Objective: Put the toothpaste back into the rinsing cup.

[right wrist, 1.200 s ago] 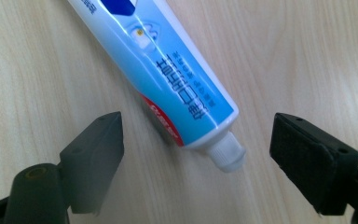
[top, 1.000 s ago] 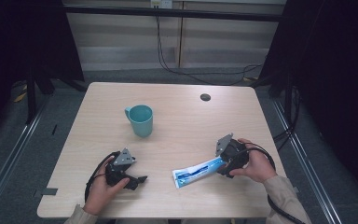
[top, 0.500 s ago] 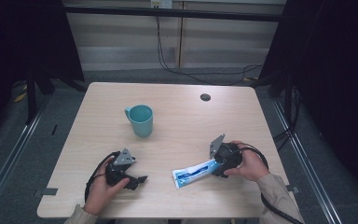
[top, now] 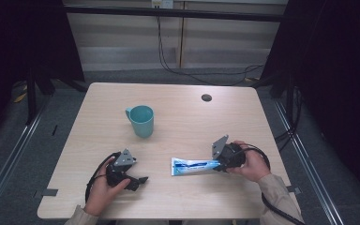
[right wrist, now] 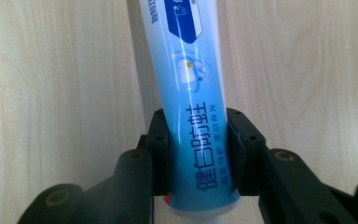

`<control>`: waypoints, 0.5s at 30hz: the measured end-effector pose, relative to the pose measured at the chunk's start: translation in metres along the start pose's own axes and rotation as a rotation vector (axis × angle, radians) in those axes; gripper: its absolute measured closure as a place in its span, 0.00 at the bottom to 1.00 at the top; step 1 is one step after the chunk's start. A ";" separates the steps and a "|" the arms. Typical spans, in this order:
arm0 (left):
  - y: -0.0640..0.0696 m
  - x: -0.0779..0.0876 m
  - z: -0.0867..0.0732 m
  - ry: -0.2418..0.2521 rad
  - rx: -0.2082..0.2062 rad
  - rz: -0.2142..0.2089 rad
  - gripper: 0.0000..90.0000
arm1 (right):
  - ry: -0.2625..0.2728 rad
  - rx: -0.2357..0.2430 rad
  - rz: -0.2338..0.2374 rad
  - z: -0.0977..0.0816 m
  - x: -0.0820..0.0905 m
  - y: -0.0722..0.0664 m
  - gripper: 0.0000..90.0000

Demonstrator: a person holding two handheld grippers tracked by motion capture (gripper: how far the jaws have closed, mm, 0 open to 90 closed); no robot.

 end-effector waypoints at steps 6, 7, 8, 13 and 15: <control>0.000 0.000 0.000 0.000 0.001 -0.004 0.14 | 0.050 -0.039 -0.008 -0.003 0.003 0.001 0.75; 0.000 0.000 0.000 -0.002 0.000 -0.002 0.14 | 0.055 -0.046 -0.018 -0.003 0.005 0.001 0.75; 0.000 0.000 0.000 0.000 0.002 -0.003 0.14 | 0.070 -0.037 -0.017 -0.002 0.005 0.002 0.75; 0.000 0.000 0.000 0.000 0.001 0.000 0.14 | 0.110 -0.056 -0.029 -0.001 0.011 0.002 0.76; 0.000 0.000 0.000 -0.003 0.000 0.001 0.14 | 0.138 -0.065 -0.035 0.001 0.013 0.003 0.76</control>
Point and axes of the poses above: each handheld gripper's, and its own axes: x roughly backward along the jaws, z roughly out of its top, y roughly to its right, the point moved 7 cm from there along -x, roughly forward along the jaws, and after that the axes turned 3 degrees about y, right-handed, at the moved point
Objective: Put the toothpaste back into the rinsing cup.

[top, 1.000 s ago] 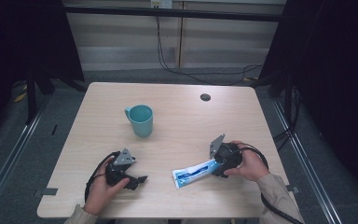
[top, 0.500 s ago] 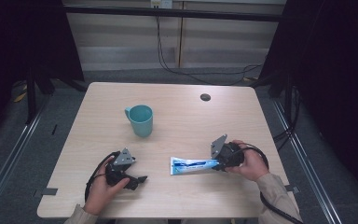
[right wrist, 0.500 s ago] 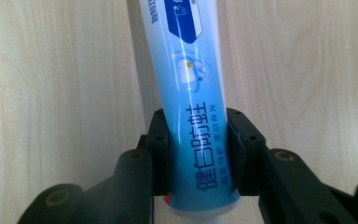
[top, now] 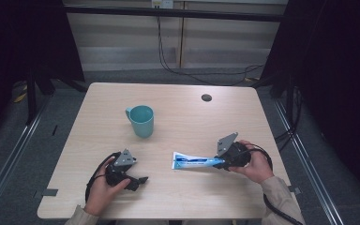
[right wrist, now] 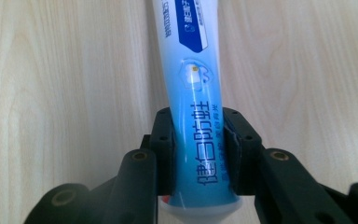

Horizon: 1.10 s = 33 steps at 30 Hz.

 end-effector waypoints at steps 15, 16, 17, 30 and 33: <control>-0.002 0.000 0.005 0.048 0.041 -0.019 0.18 | 0.036 -0.069 -0.065 0.007 0.005 0.001 0.80; -0.001 0.000 0.007 0.058 0.045 -0.027 0.18 | 0.041 -0.078 -0.067 0.008 0.006 0.001 0.80; 0.000 0.000 0.009 0.061 0.043 -0.025 0.18 | 0.048 -0.082 -0.071 0.008 0.007 0.001 0.80; 0.012 -0.005 0.035 0.165 0.106 -0.106 0.18 | 0.153 -0.129 -0.094 0.023 0.017 0.003 0.81; 0.014 -0.008 0.037 0.173 0.120 -0.116 0.18 | 0.169 -0.141 -0.098 0.026 0.018 0.003 0.81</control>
Point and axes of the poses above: each handheld gripper's, and its own axes: x roughly backward along the jaws, z roughly out of its top, y roughly to its right, the point moved 7 cm from there along -x, roughly forward along the jaws, and after that the axes turned 3 degrees about y, right-handed, at the moved point
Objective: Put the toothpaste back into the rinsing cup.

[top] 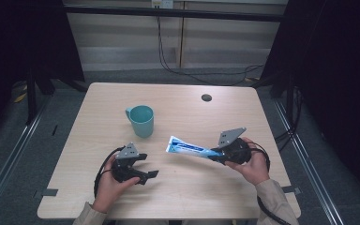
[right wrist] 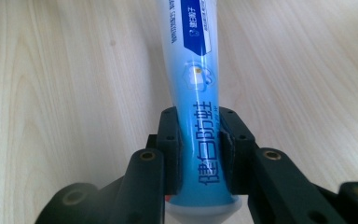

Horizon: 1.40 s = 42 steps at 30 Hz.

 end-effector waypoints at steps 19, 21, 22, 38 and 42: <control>0.022 -0.041 0.031 0.105 0.130 -0.126 0.22 | 0.129 -0.073 0.008 0.019 0.006 0.000 0.81; 0.024 -0.045 0.035 0.115 0.132 -0.134 0.23 | 0.139 -0.073 0.008 0.022 0.007 -0.001 0.81; 0.025 -0.046 0.037 0.126 0.137 -0.137 0.24 | 0.142 -0.070 0.008 0.023 0.008 -0.001 0.81; 0.028 -0.053 0.057 0.202 0.204 -0.153 0.25 | 0.199 -0.085 0.008 0.032 0.009 -0.005 0.82; 0.030 -0.054 0.060 0.213 0.206 -0.158 0.26 | 0.200 -0.089 0.022 0.032 0.005 -0.007 0.82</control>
Point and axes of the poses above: each handheld gripper's, and its own axes: x roughly backward along the jaws, z roughly out of its top, y roughly to its right, the point moved 7 cm from there along -x, roughly forward along the jaws, and after that the axes turned 3 degrees about y, right-handed, at the moved point
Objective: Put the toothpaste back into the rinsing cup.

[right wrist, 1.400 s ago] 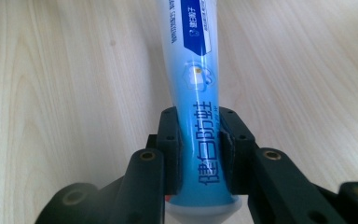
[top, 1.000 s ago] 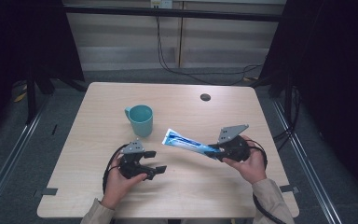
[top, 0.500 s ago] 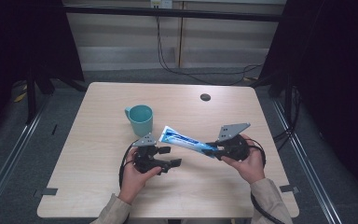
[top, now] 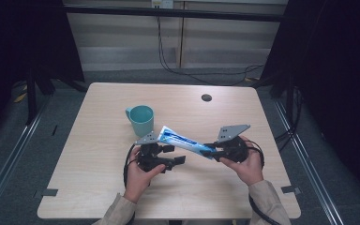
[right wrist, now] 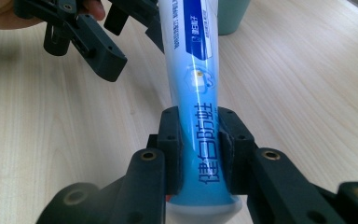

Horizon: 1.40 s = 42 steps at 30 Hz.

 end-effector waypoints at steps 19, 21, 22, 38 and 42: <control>-0.001 0.001 0.006 0.058 0.037 -0.015 0.31 | 0.030 -0.004 0.009 0.003 -0.008 -0.005 0.81; -0.001 0.001 0.007 0.063 0.042 -0.014 0.32 | 0.030 -0.005 0.008 0.003 -0.009 -0.005 0.81; -0.001 0.001 0.007 0.064 0.047 -0.014 0.32 | 0.030 -0.005 0.008 0.003 -0.009 -0.005 0.81; -0.008 0.004 0.018 0.111 0.153 -0.014 0.38 | 0.058 -0.021 0.012 0.008 -0.016 -0.011 0.81; -0.008 0.004 0.020 0.109 0.167 -0.021 0.41 | 0.061 -0.024 0.009 0.008 -0.017 -0.012 0.81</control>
Point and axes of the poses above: each handheld gripper's, and its own axes: x roughly backward along the jaws, z roughly out of its top, y roughly to its right, the point moved 7 cm from there along -x, roughly forward along the jaws, and after that the axes turned 3 degrees about y, right-handed, at the moved point
